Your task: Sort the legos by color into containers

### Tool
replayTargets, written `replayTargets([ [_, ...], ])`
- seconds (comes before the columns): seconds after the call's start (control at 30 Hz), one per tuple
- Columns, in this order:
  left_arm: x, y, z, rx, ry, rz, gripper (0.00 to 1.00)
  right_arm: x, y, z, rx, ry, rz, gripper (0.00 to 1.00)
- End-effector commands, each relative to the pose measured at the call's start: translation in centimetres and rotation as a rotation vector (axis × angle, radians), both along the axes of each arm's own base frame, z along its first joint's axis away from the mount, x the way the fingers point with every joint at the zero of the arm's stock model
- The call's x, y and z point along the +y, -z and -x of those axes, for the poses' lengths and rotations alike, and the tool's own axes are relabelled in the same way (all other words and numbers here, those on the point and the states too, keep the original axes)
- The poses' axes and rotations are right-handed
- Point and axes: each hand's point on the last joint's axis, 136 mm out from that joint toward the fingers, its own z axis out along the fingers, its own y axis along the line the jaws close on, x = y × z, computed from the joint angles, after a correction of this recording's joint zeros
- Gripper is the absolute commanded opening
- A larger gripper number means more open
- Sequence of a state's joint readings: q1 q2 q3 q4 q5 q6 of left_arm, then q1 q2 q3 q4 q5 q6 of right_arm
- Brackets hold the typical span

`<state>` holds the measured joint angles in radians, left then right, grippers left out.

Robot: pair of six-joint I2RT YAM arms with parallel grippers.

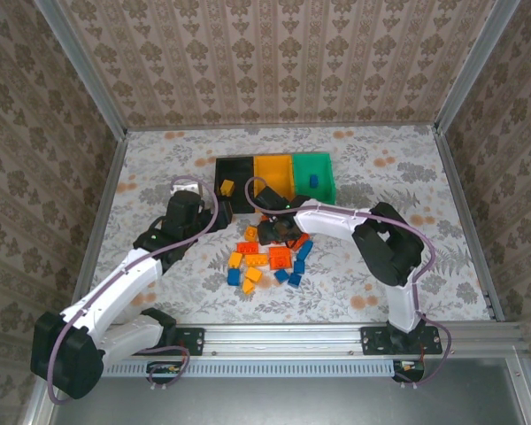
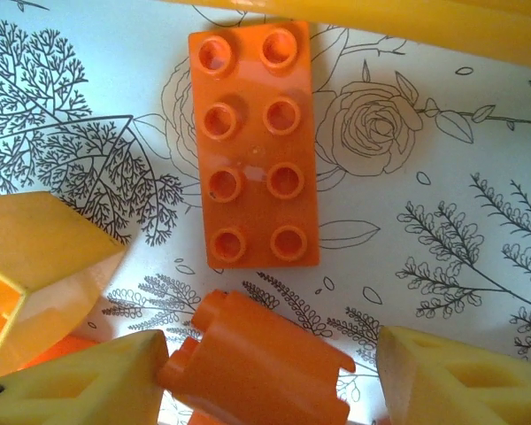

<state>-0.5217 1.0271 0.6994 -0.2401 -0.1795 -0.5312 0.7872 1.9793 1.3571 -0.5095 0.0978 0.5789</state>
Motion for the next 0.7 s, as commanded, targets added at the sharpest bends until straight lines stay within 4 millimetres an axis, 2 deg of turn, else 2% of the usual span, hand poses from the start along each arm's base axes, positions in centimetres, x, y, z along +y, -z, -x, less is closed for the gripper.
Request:
replayTargets([
  [0.0,0.3,0.4,0.3,0.012,-0.012,0.013,1.0,-0.1,1.2,0.9,0.048,-0.003,0.037,0.65],
  [0.33,0.5,0.6,0.2,0.018,-0.02,0.013,1.0,0.0,2.0,2.0,0.084,-0.019,0.027,0.62],
  [0.67,0.3,0.5,0.1,0.017,-0.014,0.021,1.0,0.0,1.2,1.6,0.055,-0.023,0.022,0.49],
])
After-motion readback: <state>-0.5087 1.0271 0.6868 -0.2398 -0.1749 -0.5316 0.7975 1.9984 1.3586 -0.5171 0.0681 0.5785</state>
